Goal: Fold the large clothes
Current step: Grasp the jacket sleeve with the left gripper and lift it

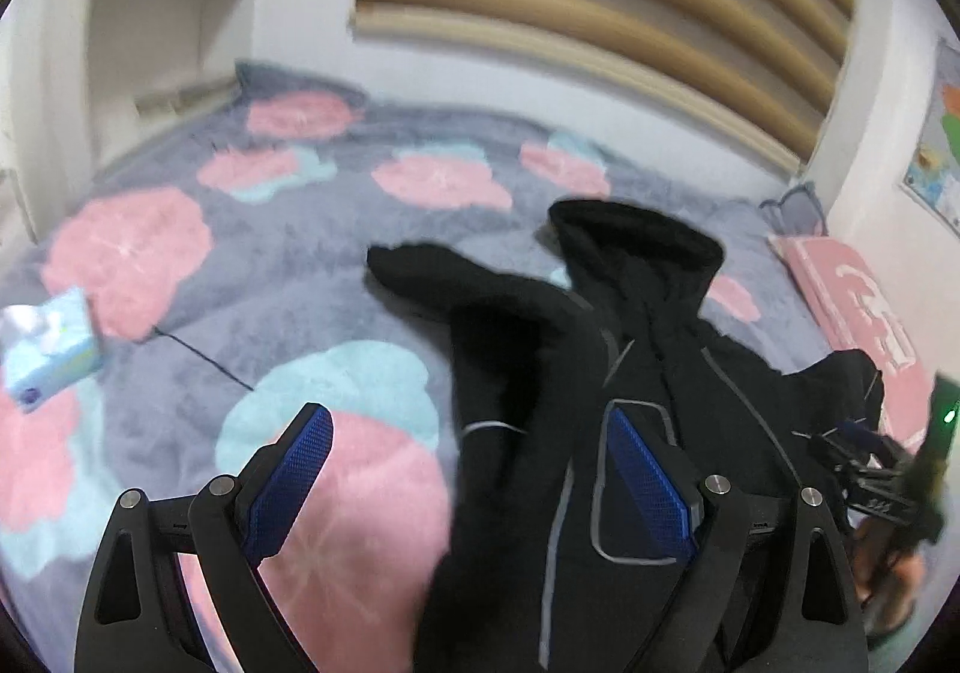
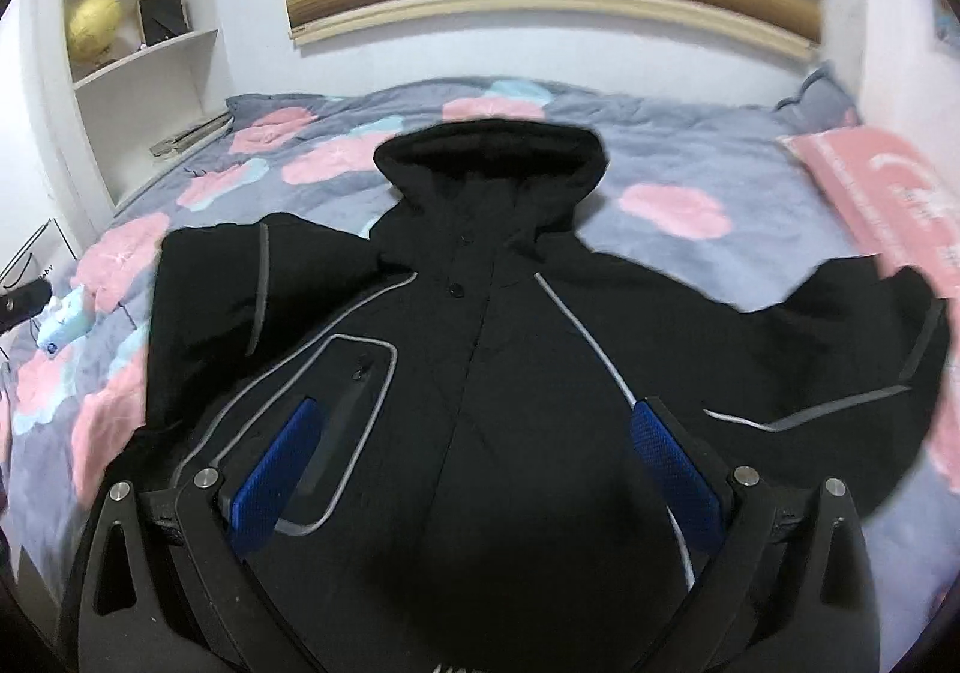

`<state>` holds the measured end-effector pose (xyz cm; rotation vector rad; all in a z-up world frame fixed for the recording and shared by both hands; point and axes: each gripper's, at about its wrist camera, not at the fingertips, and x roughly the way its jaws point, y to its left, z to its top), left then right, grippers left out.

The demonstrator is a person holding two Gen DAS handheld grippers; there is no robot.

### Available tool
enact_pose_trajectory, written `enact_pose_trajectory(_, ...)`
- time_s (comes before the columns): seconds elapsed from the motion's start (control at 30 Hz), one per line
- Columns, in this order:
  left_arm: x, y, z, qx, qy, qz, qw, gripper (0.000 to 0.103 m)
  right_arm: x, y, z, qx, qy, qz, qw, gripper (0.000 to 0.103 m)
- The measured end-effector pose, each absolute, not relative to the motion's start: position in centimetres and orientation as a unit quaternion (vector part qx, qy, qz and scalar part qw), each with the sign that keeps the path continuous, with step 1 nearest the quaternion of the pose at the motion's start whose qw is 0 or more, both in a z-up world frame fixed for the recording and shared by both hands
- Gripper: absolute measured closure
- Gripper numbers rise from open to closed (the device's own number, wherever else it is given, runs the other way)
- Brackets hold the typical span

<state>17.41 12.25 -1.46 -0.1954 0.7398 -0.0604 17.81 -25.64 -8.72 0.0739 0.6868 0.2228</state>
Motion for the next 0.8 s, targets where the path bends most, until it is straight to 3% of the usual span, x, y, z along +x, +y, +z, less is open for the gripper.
enact_pose_trajectory(0.2, 26.3, 16.6, -5.5, -0.195, 0.370, -0.044, 0.907, 0.010, 22.7, -25.2, -16.5, 0.050, 0.397, 0.116, 0.909, 0.020)
enact_pose_trajectory(0.57, 38.5, 17.4, -12.5, -0.369, 0.412, -0.102, 0.827, 0.011, 22.8, -24.7, -19.2, 0.043, 0.388, 0.113, 0.914, 0.016)
enact_pose_trajectory(0.6, 39.3, 17.1, -12.9, -0.367, 0.419, -0.095, 0.825, 0.017, 22.8, -24.8, -19.3, 0.043, 0.388, 0.113, 0.914, 0.016)
enact_pose_trajectory(0.63, 39.7, 16.9, -13.1, -0.365, 0.423, -0.092, 0.824, 0.041, 22.9, -24.7, -19.4, 0.043, 0.388, 0.113, 0.914, 0.015)
enact_pose_trajectory(0.73, 40.4, 16.2, -13.1, -0.337, 0.436, -0.082, 0.830, 0.082, 22.6, -24.8, -19.3, 0.043, 0.388, 0.113, 0.914, 0.015)
enact_pose_trajectory(0.8, 39.8, 16.5, -11.7, -0.312, 0.417, -0.078, 0.850, 0.090, 22.7, -24.7, -19.4, 0.043, 0.388, 0.114, 0.913, 0.014)
